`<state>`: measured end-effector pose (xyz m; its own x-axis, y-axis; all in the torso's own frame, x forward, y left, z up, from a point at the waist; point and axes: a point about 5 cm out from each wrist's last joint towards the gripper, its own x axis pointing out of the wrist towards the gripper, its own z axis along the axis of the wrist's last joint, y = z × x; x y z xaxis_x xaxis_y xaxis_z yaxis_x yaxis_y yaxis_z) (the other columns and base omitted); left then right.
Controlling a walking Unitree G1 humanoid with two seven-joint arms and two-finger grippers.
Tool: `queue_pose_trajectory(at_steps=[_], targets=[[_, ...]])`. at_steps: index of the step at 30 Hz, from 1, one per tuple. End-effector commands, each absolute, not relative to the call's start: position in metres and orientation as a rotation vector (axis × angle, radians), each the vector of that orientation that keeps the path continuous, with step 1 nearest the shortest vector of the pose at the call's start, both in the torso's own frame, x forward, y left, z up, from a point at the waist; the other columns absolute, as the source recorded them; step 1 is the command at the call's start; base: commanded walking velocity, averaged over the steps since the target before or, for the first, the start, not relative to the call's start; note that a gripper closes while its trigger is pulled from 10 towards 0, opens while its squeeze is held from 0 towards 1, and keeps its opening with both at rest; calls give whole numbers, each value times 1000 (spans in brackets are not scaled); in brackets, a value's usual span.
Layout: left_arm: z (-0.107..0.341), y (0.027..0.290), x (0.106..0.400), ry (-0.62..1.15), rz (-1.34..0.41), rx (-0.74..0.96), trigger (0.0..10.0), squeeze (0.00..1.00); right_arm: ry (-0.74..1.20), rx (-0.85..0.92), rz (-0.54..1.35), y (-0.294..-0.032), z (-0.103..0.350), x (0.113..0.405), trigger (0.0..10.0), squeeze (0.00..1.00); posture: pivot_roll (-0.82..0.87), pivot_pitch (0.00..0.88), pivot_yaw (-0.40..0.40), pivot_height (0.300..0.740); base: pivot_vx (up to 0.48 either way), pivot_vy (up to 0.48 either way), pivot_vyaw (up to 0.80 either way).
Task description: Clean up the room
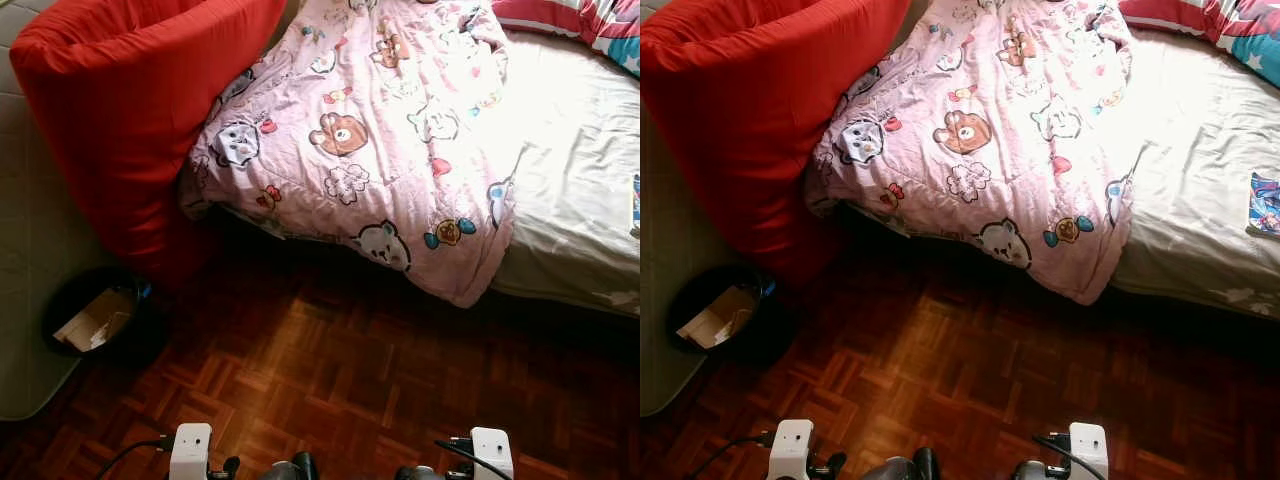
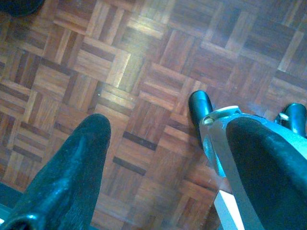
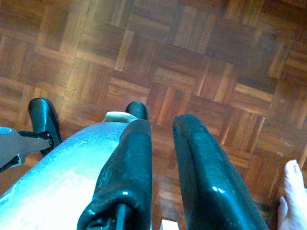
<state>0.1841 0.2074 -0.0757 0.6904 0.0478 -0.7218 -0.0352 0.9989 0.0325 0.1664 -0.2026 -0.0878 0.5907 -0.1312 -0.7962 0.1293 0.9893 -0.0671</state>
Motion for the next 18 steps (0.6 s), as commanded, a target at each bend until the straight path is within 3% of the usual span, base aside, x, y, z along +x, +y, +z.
queue_pose_trajectory(at_steps=[1, 18], targets=[[-81, 212, 172, 853, 59, 18, 10000, 0, 955, 1, -128, -196, -93, 158, 10000, 0, -59, 178, 105, 740, 281, 0, 0], [-80, 212, 174, 849, 59, 17, 10000, 0, 946, 2, -130, -197, -92, 158, 10000, 0, -57, 182, 104, 740, 303, 0, 0]])
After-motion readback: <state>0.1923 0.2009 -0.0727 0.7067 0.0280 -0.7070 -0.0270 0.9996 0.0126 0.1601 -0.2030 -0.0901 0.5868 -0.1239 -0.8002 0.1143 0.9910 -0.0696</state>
